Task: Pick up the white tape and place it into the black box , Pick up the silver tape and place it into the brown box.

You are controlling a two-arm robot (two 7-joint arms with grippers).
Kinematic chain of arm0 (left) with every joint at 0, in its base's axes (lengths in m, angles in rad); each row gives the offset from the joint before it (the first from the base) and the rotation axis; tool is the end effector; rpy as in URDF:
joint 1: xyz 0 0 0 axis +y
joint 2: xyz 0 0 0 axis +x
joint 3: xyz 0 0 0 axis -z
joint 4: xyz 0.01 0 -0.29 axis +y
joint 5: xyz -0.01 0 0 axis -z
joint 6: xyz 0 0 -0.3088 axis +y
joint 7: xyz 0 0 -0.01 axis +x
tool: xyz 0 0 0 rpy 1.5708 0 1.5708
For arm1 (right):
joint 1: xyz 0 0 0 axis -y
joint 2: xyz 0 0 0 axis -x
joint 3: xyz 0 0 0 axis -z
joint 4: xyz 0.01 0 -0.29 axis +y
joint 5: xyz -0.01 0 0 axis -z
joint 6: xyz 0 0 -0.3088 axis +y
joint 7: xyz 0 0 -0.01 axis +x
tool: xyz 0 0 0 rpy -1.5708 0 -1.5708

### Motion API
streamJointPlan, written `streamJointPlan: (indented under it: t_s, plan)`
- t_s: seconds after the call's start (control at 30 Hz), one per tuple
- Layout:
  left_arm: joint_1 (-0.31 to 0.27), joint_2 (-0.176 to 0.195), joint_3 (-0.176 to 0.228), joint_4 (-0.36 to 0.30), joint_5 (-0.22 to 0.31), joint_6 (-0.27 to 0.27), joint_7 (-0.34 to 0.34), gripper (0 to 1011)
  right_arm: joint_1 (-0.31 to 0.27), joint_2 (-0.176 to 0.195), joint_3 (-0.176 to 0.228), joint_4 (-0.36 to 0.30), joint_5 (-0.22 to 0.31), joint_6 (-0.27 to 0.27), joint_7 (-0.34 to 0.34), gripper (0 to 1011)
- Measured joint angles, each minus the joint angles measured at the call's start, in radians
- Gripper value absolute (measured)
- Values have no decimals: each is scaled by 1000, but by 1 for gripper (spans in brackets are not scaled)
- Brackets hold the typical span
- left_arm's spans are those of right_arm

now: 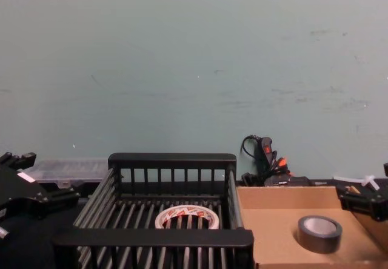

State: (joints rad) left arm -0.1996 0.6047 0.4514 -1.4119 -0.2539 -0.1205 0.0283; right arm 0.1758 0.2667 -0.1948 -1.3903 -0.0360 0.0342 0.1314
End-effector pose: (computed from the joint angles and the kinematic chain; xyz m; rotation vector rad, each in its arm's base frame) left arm 0.3581 0.0827 -0.3023 0.3045 -0.2851 1.2480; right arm 0.3740 -0.0341 -0.3004 -0.3134 -0.1865 -1.2863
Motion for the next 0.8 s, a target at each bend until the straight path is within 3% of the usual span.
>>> streamJointPlan:
  t_s: [0.8]
  plan:
    - [0, 0, 0, 0, 0, 0, 0, 1001, 1, 1, -1, -1, 2, 0, 0, 1002]
